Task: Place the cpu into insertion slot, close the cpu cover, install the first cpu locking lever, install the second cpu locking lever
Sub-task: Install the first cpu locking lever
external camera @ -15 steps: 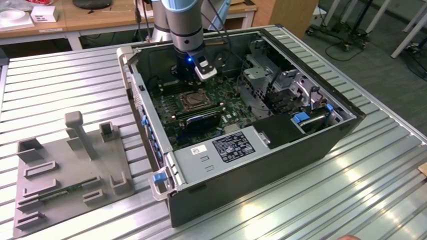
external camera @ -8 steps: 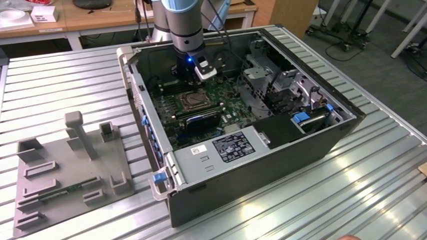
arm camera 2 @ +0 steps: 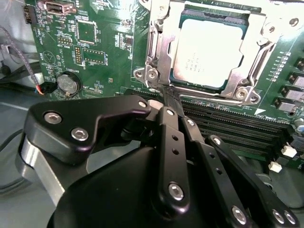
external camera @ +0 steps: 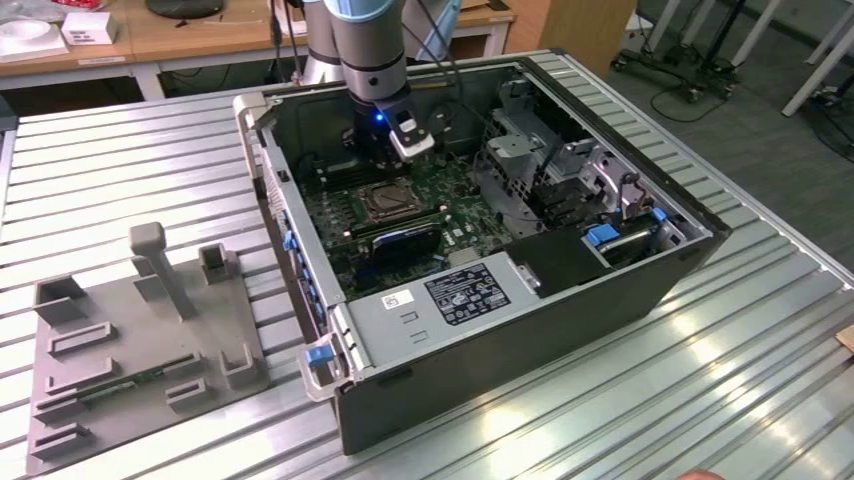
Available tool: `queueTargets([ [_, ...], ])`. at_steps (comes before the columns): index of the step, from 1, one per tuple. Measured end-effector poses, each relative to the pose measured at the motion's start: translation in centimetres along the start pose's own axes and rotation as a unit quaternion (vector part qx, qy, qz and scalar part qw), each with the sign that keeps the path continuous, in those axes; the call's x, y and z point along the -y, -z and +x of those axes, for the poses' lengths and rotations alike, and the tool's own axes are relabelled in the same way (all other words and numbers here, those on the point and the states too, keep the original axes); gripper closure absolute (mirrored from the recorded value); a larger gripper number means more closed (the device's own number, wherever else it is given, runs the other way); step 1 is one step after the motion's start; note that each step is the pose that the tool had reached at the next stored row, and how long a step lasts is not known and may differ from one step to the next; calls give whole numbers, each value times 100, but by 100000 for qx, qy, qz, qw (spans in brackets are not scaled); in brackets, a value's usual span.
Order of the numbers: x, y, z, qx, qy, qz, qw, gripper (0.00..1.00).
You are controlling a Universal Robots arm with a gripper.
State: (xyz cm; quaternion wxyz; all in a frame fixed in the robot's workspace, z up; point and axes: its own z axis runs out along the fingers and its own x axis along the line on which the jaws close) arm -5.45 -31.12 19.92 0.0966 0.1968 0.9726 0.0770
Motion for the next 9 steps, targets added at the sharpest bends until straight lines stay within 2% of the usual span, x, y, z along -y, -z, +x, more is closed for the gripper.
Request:
queueTargets([
  [3,-11,55,-9,12,4,35,100000,90],
  [9,-12,60,-10,26,10,57,100000,90],
])
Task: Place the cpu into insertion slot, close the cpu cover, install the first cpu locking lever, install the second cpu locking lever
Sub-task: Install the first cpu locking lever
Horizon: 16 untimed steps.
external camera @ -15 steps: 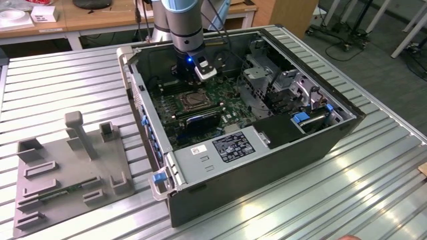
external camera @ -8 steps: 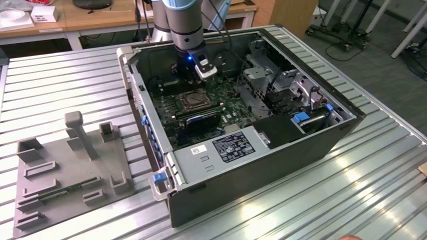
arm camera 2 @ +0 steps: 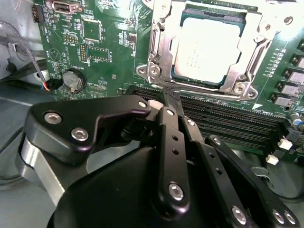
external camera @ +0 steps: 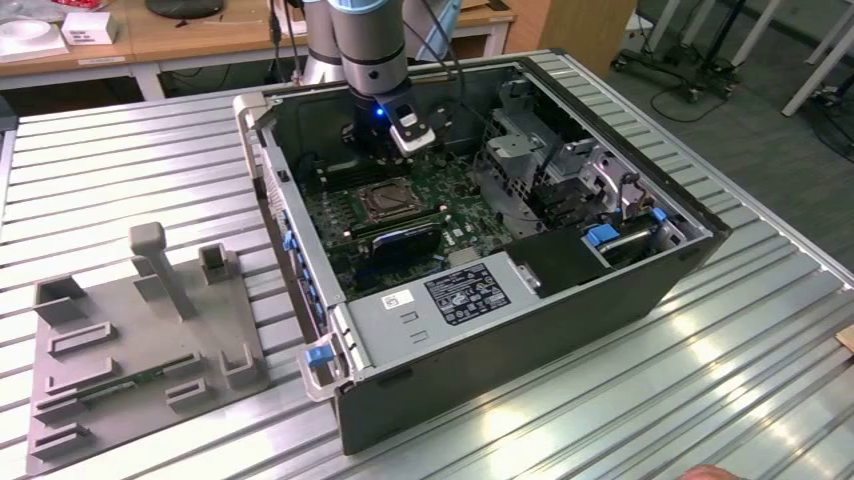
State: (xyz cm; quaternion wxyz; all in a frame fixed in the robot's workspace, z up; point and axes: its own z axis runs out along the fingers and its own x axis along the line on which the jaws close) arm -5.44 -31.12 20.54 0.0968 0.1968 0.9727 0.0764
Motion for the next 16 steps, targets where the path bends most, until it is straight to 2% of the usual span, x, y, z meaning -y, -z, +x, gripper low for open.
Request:
queueTargets([
  [1,0,0,0,58,31,162,100000,90],
  [3,0,0,0,110,225,992,99995,90],
  [8,-1,0,-2,-64,1002,3710,99926,90],
  [9,-1,0,-2,-125,1124,4140,99908,90],
  [11,-2,-1,-4,-444,1472,5076,99859,90],
  [16,-4,-4,-10,-1419,2759,6158,99762,90],
])
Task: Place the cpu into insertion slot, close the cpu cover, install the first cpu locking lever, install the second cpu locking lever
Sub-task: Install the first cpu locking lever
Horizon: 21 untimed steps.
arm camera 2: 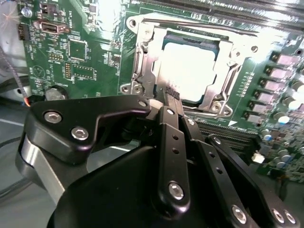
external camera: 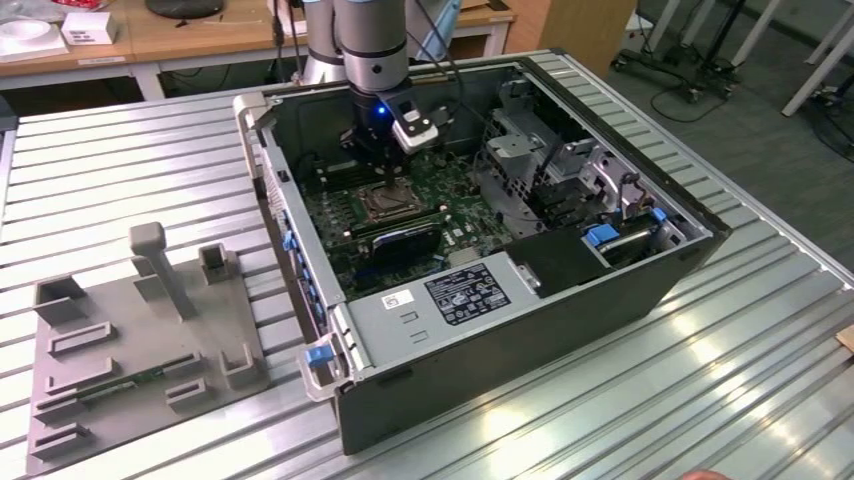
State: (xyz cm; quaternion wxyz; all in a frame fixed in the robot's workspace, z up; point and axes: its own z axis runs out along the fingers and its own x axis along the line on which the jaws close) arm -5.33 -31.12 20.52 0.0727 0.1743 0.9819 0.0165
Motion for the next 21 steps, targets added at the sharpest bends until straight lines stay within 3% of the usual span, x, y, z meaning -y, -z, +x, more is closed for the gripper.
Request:
queueTargets([
  [6,0,-8,1,-570,3189,522,99946,90],
  [9,0,-11,1,-821,5347,703,99851,90],
  [12,1,-14,2,-1170,7283,1152,99721,90],
  [15,1,-17,2,-1568,9049,2007,99557,90],
  [17,1,-19,2,-1844,10107,3127,99422,90],
  [18,1,-18,2,-1869,10591,3732,99350,90],
  [19,1,-19,2,-1817,10886,4071,99306,90],
  [21,1,-19,2,-1807,10946,4109,99298,90],
])
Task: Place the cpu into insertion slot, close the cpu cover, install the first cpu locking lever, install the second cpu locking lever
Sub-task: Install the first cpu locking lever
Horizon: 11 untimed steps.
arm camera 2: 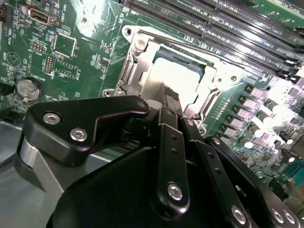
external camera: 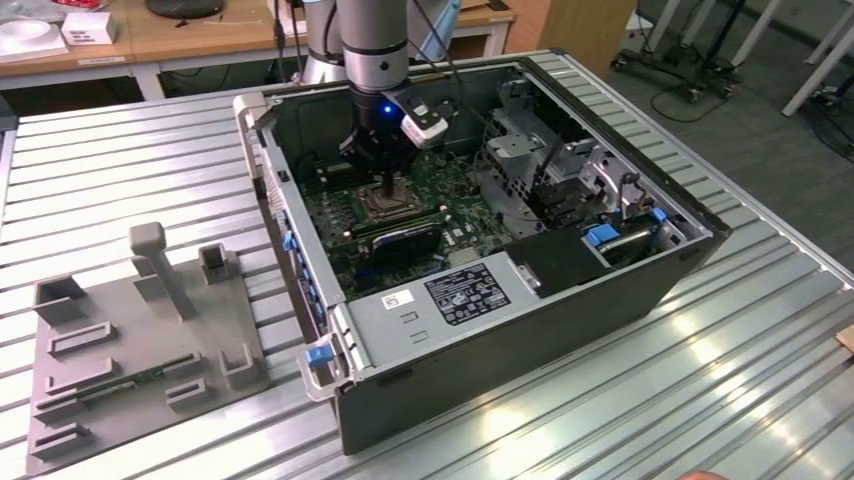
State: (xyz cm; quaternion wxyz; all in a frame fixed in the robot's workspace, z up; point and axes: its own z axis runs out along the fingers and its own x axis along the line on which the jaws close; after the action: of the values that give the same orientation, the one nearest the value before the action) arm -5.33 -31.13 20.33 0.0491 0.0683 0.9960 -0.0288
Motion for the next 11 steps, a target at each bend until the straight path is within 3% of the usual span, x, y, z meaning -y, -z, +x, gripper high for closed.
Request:
queueTargets([
  [5,0,13,-1,-8,5,21,100000,90],
  [11,9,174,-18,-2,2,11,100000,90],
])
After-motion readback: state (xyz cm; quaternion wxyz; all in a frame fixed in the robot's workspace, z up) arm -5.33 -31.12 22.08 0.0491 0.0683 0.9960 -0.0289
